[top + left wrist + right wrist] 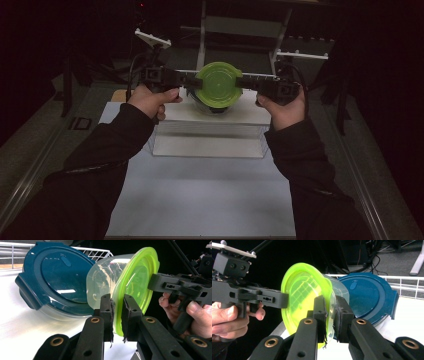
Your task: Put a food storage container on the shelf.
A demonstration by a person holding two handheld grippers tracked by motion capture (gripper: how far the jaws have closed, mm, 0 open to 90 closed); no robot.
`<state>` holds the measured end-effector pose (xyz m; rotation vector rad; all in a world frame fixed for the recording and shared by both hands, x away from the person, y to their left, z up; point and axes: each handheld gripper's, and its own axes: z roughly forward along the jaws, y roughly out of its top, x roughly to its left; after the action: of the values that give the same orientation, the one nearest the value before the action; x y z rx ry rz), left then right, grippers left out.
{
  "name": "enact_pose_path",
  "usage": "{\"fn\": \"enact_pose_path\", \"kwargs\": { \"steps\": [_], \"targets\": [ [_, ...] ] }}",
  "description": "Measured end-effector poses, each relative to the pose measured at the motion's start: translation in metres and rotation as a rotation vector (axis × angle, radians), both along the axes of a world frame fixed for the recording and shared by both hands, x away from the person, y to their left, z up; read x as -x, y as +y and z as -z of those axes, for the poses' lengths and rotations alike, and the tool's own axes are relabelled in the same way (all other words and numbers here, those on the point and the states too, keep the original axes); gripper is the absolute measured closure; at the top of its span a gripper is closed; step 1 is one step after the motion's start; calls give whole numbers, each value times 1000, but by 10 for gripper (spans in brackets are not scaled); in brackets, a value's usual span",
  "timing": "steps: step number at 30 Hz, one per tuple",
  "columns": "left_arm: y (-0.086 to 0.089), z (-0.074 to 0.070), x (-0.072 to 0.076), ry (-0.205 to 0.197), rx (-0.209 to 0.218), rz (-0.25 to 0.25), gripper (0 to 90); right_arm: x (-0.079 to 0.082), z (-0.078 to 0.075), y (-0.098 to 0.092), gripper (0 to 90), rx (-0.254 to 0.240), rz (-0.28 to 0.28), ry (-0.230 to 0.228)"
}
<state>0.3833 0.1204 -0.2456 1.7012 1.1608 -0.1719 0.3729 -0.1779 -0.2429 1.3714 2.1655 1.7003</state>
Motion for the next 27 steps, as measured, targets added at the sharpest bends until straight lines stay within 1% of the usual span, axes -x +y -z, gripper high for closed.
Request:
{"fn": "enact_pose_path", "kwargs": {
  "steps": [2,4,6,8,10,16,18,20,21,22,24,26,27],
  "targets": [
    [-1,1,-4,2,-1,-13,794,-5,2,0,812,4,8,-3],
    [-2,3,-8,4,-6,-20,793,-10,5,0,811,1,18,5],
    [-2,6,-13,15,1,-25,792,-15,7,0,811,1,21,15],
    [-1,7,-16,21,18,-28,789,-19,9,0,810,-1,23,19],
    [-1,8,-19,22,21,-34,786,-22,8,0,809,-4,25,26],
    [-3,10,-27,16,32,-45,758,-33,7,1,787,-12,30,62],
    [-4,10,-28,9,33,-53,736,-37,7,2,748,11,39,65],
    [-5,11,-31,1,36,-60,710,-40,8,4,740,22,57,70],
    [-4,12,-32,-2,40,-67,710,-42,8,4,733,23,61,72],
    [-4,12,-33,-5,34,-76,701,-43,9,4,731,20,65,75],
    [-4,15,-36,-7,33,-83,676,-46,10,5,696,29,73,75],
    [-4,17,-38,-11,42,-87,646,-49,10,6,694,24,75,76],
    [-4,17,-39,-14,35,-86,643,-50,10,7,681,24,78,78]
  ]
}}
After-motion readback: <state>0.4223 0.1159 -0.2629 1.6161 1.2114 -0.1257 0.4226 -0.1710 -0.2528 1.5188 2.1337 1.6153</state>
